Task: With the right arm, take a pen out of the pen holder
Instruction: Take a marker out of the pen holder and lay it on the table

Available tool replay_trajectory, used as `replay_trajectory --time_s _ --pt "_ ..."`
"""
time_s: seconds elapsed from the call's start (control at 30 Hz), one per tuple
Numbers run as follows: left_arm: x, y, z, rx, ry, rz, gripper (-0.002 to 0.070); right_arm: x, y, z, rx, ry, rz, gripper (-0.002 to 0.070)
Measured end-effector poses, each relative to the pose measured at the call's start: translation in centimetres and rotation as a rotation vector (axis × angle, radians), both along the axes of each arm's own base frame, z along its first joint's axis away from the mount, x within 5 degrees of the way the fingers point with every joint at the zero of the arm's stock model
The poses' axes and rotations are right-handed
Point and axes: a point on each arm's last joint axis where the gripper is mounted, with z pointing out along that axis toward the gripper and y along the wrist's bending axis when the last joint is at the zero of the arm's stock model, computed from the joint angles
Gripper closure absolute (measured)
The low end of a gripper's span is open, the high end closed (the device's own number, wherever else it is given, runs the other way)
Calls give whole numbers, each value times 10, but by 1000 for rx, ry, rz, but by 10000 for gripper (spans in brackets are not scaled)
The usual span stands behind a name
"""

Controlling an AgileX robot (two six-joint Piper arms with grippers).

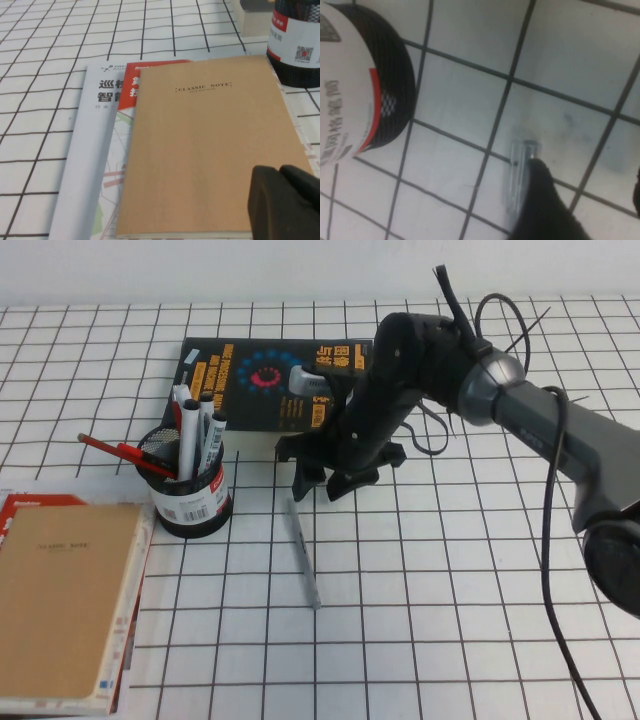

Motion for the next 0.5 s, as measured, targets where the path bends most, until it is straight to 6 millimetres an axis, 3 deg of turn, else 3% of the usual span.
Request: replay_trajectory --time_s 0.1,0.2,0.37,0.5 --pt "0 0 0 0 0 0 679 -3 -2 19 -11 -45 11 337" --pt "0 0 0 0 0 0 679 -15 -5 55 -23 -110 34 407" --pt "0 0 0 0 0 0 679 -50 -18 105 -78 -196 73 599" --pt "0 0 0 0 0 0 679 -86 -38 133 -90 -283 72 675"
